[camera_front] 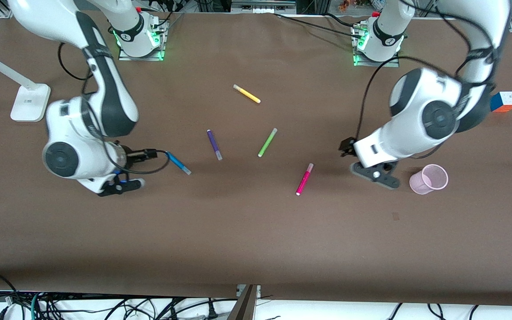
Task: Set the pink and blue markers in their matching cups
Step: 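Reach the right gripper to the blue marker while the left gripper reaches the pink marker, then grasp the blue marker with the right gripper while the left gripper grasps the pink marker, then carry the blue marker to the blue cup while the left gripper carries pink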
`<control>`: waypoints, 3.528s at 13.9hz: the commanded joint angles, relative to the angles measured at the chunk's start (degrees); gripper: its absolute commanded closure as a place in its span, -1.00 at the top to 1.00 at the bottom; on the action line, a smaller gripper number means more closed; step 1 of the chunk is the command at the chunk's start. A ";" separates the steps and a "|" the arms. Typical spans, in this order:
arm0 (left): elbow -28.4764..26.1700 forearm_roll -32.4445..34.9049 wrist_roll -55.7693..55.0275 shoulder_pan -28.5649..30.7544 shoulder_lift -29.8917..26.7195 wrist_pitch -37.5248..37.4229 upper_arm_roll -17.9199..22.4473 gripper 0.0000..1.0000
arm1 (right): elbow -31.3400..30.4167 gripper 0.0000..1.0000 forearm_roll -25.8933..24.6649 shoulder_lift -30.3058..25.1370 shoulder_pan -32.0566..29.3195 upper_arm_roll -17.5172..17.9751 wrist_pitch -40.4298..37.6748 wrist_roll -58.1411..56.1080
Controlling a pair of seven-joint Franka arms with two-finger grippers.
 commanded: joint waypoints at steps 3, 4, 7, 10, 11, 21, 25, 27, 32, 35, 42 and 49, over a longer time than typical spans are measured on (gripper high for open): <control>-2.60 4.43 -7.87 -6.00 6.96 11.06 0.04 1.00 | -0.08 1.00 0.57 7.01 6.16 -0.49 8.32 -0.14; -3.65 5.67 -9.71 -6.70 7.66 13.35 0.04 1.00 | -0.43 1.00 0.48 7.89 7.13 -0.49 9.64 0.04; -3.84 10.93 -12.36 -7.94 10.65 14.78 0.13 1.00 | -4.28 1.00 0.48 8.25 7.84 -0.49 16.39 0.13; -3.93 12.98 -13.77 -8.11 12.76 17.32 0.13 1.00 | -7.11 1.00 0.30 8.25 8.28 -0.49 20.99 -0.22; -4.02 13.15 -14.64 -8.20 13.46 18.81 0.13 1.00 | -7.20 1.00 0.04 8.25 8.37 -0.49 20.99 -0.40; -6.12 19.12 -23.08 -9.79 15.93 21.19 0.22 -0.06 | -10.72 -0.78 -0.05 8.17 8.55 -0.49 25.38 -0.66; -6.13 19.30 -24.41 -9.79 15.76 20.93 0.04 -1.00 | -10.45 -1.00 -0.05 7.03 8.55 -0.58 24.95 -0.66; -6.13 19.22 -25.19 -9.09 14.97 20.14 -0.13 -1.00 | -10.10 -1.00 -0.05 5.01 8.37 -1.10 23.20 -1.71; -4.81 15.11 -19.17 -2.96 4.88 2.33 -3.63 -1.00 | -6.77 -1.00 1.09 -2.11 7.06 -7.59 16.00 -23.12; -2.45 12.72 -7.84 2.77 -0.05 -10.23 -4.97 -1.00 | -2.91 -1.00 1.27 -4.14 4.08 -8.57 7.05 -34.28; 8.90 23.93 21.44 14.46 -0.15 -31.88 -3.39 -1.00 | -1.84 -1.00 8.98 -6.34 -1.90 -9.19 3.41 -64.51; 14.43 46.01 34.30 16.76 9.67 -32.59 -1.89 -1.00 | -2.28 -1.00 24.45 -3.62 -12.09 -9.01 -3.35 -94.74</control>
